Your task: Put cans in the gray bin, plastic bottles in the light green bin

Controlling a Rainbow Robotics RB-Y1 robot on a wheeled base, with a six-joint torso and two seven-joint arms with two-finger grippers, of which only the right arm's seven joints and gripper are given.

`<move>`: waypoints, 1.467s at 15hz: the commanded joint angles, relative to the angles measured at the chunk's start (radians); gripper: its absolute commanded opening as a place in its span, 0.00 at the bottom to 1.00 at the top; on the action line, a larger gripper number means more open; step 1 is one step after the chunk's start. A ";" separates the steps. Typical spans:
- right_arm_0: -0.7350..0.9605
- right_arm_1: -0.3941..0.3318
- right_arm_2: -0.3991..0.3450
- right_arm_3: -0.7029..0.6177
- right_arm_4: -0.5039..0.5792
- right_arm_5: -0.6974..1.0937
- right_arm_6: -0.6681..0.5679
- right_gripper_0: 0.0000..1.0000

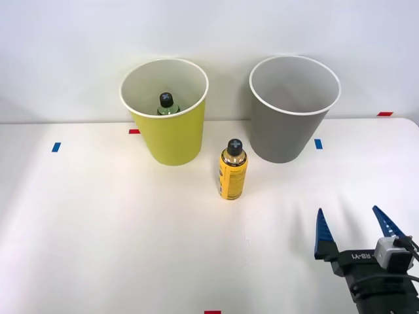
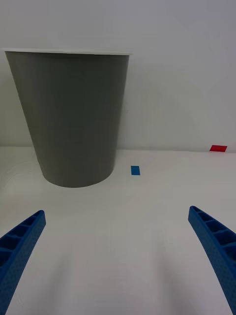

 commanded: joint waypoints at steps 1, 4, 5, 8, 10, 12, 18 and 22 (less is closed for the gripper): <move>-0.003 0.062 -0.013 0.006 0.162 0.000 -0.205 1.00; 0.021 0.075 -0.015 0.006 0.250 0.000 -0.354 1.00; 0.034 0.080 -0.015 0.006 0.276 -0.007 -0.391 1.00; 0.092 0.095 -0.004 0.006 0.308 -0.051 -0.443 1.00; 0.126 0.100 0.011 0.008 0.311 -0.083 -0.437 1.00; 0.153 0.112 0.019 0.008 0.316 -0.109 -0.443 1.00; 0.149 0.166 0.019 0.111 0.353 -0.263 -0.374 1.00; 0.185 0.158 0.079 0.112 0.259 -0.300 -0.082 1.00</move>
